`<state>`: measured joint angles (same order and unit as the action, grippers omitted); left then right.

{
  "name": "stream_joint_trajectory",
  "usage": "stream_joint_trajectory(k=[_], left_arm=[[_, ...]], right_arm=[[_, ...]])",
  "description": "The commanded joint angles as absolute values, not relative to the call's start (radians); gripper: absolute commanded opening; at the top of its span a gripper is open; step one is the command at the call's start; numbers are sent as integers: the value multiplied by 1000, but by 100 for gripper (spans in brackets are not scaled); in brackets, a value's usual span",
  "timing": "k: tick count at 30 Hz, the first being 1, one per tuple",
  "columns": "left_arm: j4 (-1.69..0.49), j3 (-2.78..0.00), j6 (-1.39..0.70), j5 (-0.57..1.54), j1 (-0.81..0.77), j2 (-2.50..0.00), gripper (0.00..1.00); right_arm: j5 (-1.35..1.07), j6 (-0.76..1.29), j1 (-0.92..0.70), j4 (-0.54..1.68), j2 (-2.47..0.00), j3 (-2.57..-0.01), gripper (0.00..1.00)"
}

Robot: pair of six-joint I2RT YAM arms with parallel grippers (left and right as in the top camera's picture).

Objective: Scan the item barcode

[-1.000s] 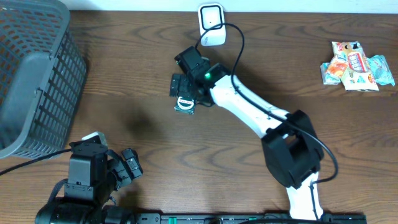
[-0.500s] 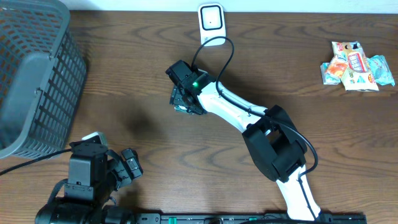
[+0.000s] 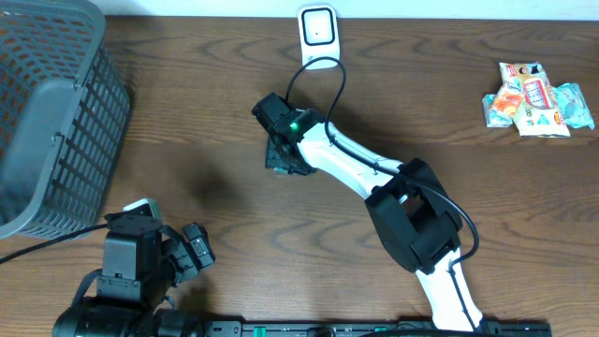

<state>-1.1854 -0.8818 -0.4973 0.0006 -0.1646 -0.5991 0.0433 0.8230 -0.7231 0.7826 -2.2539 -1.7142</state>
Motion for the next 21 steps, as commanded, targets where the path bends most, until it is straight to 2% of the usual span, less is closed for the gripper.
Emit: stream_joint_trajectory(k=[1, 7, 10, 14, 21], left_arm=[[-1188, -881, -495, -9, -162, -595, 98], [-1188, -881, -495, -9, -162, -595, 98], [-1188, -881, -495, -9, -162, -595, 97], [-1188, -881, -495, -9, -162, -595, 98], [-1188, -881, -495, -9, -162, -595, 97]], right_arm=[[-2, 696, -693, 820, -2281, -1734, 63], [-146, 405, -661, 925, -2281, -1803, 61], [-117, 305, -660, 1003, -2281, -1824, 60], [10, 302, -660, 1084, -2281, -1829, 64], [35, 302, -656, 1121, -2281, -1841, 65]])
